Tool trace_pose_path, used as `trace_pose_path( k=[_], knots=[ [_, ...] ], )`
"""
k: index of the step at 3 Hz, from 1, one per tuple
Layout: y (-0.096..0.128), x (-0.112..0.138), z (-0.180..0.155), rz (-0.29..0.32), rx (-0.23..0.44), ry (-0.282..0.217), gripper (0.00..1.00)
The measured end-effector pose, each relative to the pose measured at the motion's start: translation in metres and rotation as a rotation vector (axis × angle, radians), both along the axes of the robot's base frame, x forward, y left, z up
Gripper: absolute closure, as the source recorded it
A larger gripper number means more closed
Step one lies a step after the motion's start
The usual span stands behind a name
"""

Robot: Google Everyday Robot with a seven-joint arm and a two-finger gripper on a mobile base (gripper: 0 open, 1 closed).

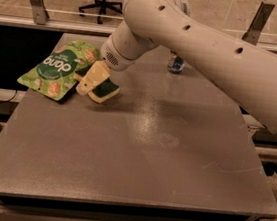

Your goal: Move sponge near green rice chip bag

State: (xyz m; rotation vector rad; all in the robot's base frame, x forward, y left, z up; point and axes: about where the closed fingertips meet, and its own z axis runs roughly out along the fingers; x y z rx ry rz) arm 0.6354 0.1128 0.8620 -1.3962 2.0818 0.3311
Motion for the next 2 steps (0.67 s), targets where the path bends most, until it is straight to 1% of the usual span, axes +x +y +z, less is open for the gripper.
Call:
trace_pose_path(
  k=[1, 2],
  knots=[
    [-0.029, 0.003, 0.013, -0.046, 0.029, -0.022, 0.00],
    [-0.075, 0.001, 0.022, -0.093, 0.079, -0.028, 0.00]
  ],
)
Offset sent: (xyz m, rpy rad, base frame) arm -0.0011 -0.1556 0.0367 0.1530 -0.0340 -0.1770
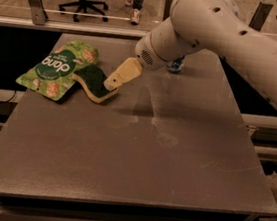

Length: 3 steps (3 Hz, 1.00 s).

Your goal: Move sponge near green rice chip bag

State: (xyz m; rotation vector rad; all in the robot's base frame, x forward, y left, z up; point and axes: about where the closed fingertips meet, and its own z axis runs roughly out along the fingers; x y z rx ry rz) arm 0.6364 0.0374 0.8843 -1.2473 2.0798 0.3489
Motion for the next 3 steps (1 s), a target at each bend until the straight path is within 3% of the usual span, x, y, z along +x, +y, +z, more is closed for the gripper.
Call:
trace_pose_path(
  k=[2, 3],
  knots=[
    [-0.121, -0.005, 0.025, -0.045, 0.174, -0.045, 0.00],
    [-0.129, -0.006, 0.030, -0.047, 0.180, -0.060, 0.00]
  ],
)
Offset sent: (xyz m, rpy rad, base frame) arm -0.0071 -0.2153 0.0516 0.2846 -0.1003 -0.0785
